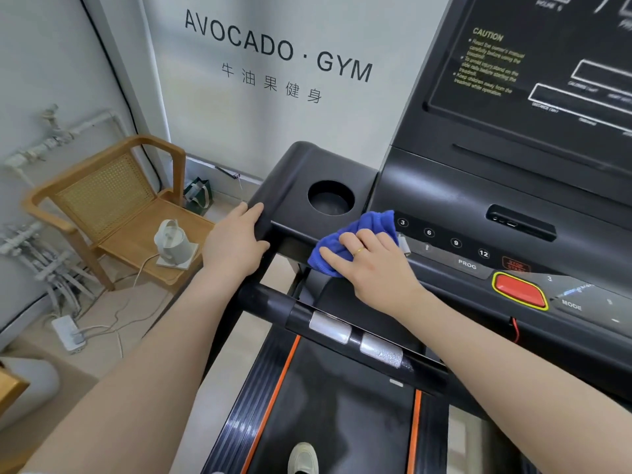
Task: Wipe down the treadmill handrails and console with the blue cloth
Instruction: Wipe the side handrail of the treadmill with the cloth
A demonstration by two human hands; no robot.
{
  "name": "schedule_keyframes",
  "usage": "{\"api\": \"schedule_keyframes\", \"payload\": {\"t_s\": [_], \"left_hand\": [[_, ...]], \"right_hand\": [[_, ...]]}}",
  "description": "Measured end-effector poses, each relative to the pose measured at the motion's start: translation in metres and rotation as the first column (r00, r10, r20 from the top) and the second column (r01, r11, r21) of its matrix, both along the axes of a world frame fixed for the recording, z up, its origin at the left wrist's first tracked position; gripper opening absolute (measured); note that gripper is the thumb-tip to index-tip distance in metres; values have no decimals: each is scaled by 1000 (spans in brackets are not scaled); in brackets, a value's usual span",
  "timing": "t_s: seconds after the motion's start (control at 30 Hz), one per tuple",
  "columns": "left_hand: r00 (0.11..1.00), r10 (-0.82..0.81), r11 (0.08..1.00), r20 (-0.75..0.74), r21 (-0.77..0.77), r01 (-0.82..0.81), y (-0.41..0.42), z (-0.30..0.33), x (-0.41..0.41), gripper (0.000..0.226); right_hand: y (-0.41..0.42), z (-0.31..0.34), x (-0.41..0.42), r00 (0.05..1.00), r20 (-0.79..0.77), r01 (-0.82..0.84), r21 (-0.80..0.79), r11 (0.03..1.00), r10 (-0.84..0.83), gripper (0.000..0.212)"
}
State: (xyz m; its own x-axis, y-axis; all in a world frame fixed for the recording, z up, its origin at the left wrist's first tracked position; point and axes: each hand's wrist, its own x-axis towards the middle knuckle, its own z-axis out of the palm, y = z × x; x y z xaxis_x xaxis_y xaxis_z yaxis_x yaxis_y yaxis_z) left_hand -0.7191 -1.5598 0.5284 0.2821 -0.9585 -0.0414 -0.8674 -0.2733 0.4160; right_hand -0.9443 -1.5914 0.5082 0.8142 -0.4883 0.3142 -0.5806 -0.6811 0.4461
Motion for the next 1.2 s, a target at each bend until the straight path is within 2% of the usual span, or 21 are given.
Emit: {"api": "schedule_keyframes", "payload": {"t_s": [0.2, 0.3, 0.5, 0.63, 0.7, 0.77, 0.8, 0.87, 0.9, 0.93, 1.0, 1.07, 1.13, 1.2], "left_hand": [[1000, 21, 1000, -15, -11, -22, -4, -4, 1, 68], [1000, 4, 1000, -14, -20, -5, -6, -6, 3, 68], [1000, -18, 1000, 13, 3, 18, -4, -2, 3, 67], [993, -88, 992, -79, 83, 94, 2, 12, 12, 71], [991, -79, 994, -106, 62, 86, 12, 18, 13, 68], [992, -61, 998, -112, 5, 62, 28, 23, 14, 64], [992, -67, 998, -111, -7, 67, 36, 26, 16, 61], [988, -74, 997, -134, 18, 77, 52, 33, 23, 56], [987, -58, 997, -151, 48, 66, 60, 36, 29, 55], [987, -34, 996, -159, 80, 47, 68, 37, 34, 55], [985, 8, 990, -172, 137, 16, 81, 36, 44, 56], [976, 36, 984, -213, 177, 3, 90, 33, 51, 58], [966, 59, 976, -251, 216, -4, 98, 28, 56, 60], [957, 66, 970, -283, 243, 5, 106, 23, 59, 61]], "right_hand": [[-13, 0, 50, 995, 91, 35, 16, 999, -36, 60], [-21, -1, 75, 999, 50, -13, -44, 999, 15, 50], [-23, -5, 67, 975, -142, -190, -130, 973, 171, 49], [-20, -15, 58, 856, -442, -359, -139, 923, 266, 21], [-17, -16, 57, 832, -488, -351, -94, 932, 264, 14], [-13, -15, 61, 868, -436, -290, -57, 955, 237, 14], [-9, -11, 65, 920, -335, -229, -31, 973, 205, 19], [3, -4, 75, 998, 48, -56, 147, 987, 50, 35], [9, 2, 81, 961, 259, 9, 307, 952, -93, 44], [14, 8, 87, 888, 373, 65, 481, 874, -271, 49], [17, 19, 100, 703, 435, 76, 740, 668, -563, 47], [21, 24, 120, 578, 461, -23, 834, 551, -673, 40], [35, 25, 143, 553, 433, -45, 869, 493, -712, 38], [52, 20, 160, 589, 385, 27, 870, 493, -710, 42]]}}
